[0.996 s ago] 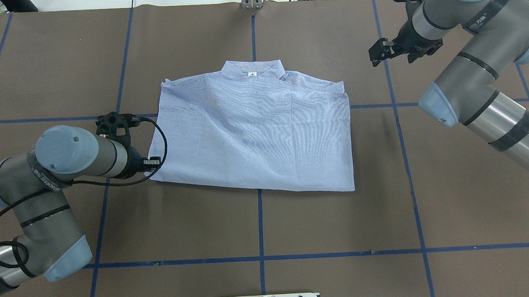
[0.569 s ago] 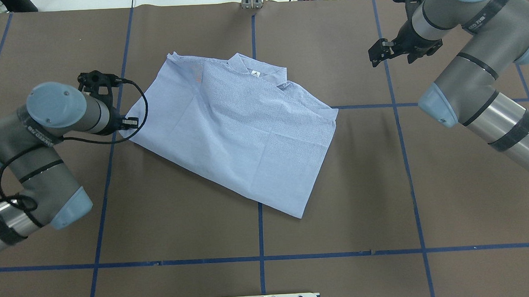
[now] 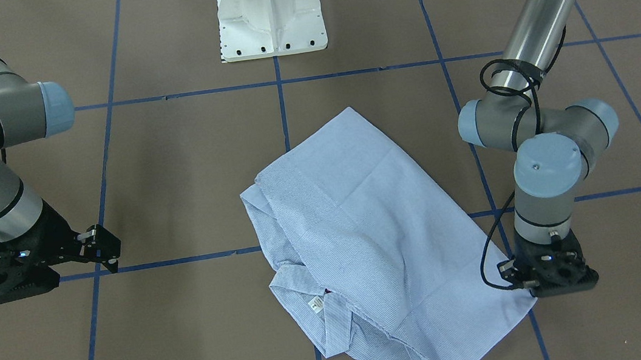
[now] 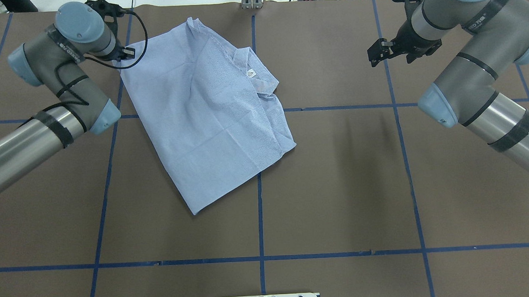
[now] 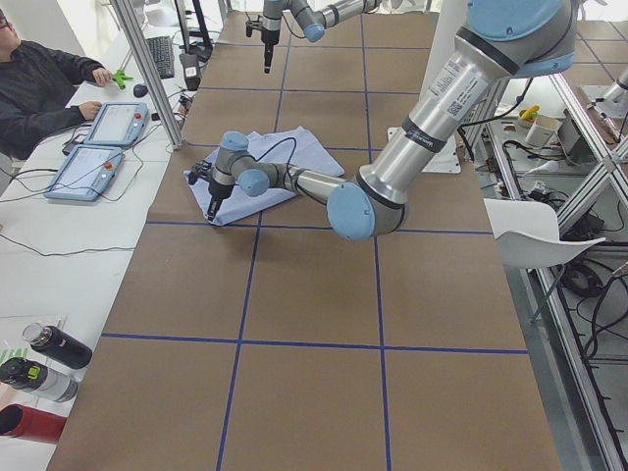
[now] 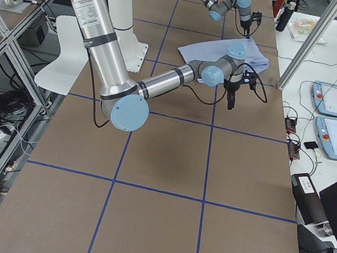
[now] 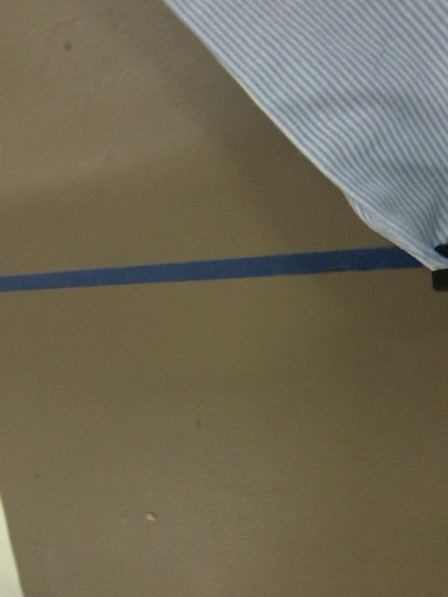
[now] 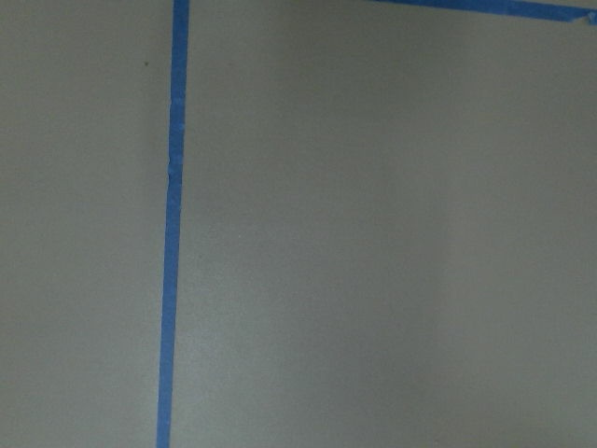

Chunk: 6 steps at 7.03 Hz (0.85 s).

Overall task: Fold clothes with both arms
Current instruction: 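Drag the shirt with the left gripper away from the robot, then move the right gripper to the collar corner of the shirt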

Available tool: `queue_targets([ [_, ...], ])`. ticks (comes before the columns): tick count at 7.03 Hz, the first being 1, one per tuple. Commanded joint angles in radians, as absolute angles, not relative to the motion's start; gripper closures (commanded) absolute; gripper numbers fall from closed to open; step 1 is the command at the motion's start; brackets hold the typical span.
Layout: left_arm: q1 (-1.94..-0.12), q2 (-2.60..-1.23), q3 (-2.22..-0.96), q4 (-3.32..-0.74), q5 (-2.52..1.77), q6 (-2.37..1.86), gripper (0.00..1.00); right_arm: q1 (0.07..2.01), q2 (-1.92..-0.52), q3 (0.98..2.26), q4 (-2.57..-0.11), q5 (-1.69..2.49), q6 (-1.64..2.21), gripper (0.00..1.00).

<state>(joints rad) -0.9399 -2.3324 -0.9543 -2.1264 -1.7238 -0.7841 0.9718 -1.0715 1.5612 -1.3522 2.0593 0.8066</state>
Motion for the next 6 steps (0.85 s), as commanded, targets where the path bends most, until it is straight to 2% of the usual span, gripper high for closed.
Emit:
queue_targets([
  [1,-1.002,-2.331,-0.970,-2.199,-1.884,-0.749,0.01,0.928,-1.039,1.568,-1.353,2.056,0.956,0.00],
  [2,-1.003,-2.250,-1.103,-2.188,-1.905,-0.749,0.00,0.873,-1.007,1.581,-1.358,2.027,1.088,0.00],
  [4,-1.002,-2.168,-1.217,-2.191,-1.947,-0.774,0.00,0.671,-0.922,1.580,-1.367,1.830,1.440,0.00],
  [6,-0.997,-2.157,-1.238,-2.189,-1.944,-0.796,0.00,0.539,-0.856,1.582,-1.493,1.755,1.665,0.01],
])
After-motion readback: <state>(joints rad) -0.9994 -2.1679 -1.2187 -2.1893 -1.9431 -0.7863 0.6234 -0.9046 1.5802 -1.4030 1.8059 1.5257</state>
